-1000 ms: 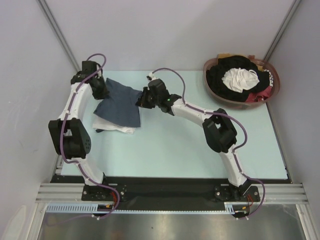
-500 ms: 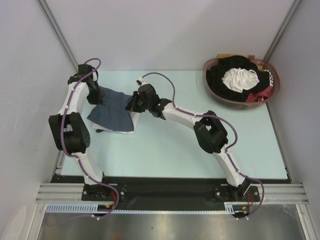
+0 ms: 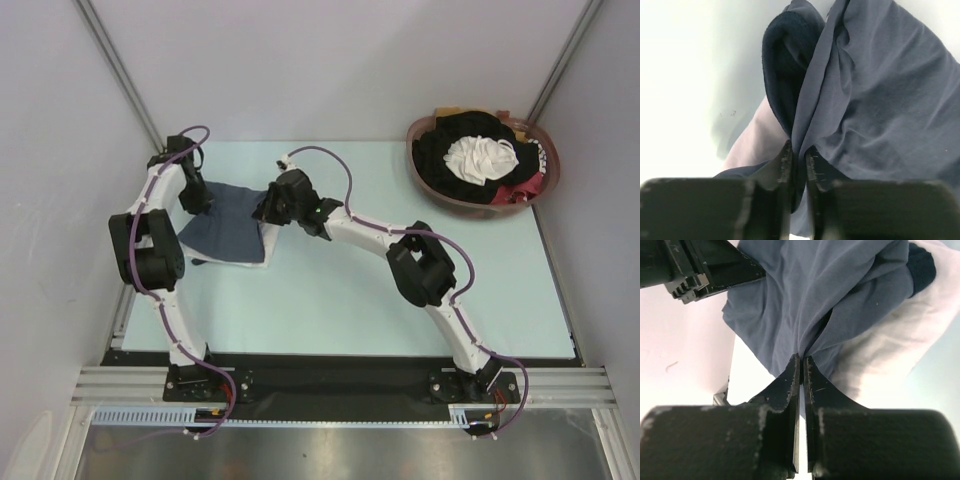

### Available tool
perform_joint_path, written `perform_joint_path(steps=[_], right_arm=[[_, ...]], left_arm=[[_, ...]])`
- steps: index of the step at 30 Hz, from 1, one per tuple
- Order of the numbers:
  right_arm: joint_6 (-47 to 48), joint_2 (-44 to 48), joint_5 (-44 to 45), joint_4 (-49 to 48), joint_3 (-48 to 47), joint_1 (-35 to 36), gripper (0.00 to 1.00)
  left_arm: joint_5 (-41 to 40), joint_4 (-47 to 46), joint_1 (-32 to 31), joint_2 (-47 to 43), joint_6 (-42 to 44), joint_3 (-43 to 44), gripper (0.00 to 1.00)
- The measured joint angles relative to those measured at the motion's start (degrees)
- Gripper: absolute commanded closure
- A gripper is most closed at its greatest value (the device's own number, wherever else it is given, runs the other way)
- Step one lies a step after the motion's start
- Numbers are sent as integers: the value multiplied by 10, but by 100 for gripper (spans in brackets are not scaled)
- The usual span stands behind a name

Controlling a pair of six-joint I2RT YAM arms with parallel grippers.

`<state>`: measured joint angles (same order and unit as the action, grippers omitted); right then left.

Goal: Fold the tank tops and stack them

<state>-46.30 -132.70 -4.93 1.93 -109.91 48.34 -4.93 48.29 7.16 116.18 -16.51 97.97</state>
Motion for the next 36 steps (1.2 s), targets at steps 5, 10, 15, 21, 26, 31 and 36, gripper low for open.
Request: perform_joint_path(steps=[5,10,15,21,26,31,36], right_arm=[[-7,0,15,5,23,-2,88],[-28,-2,14,7,80,-12,55],[-32,-2,16,3,116,-21,50],[-11,19,22,-5,144,-32,53],[21,56,24,-31,145,-32,59],[35,75,-7,-99,139,-28,71],[22,10,-79,-147,44,-26,95]], left_arm=[[-11,-29,0,-1,-5,-25,50],[-40,-40,0,-1,-10,-47,46],[-67,-41,0,-2,-16,-47,30],[-89,-86,0,-81,-30,-125,13],[-89,-114,0,-196,-35,-158,14],[-49,-161,1,-276,-43,-165,20],[63,-216,3,-260,-56,-177,28]])
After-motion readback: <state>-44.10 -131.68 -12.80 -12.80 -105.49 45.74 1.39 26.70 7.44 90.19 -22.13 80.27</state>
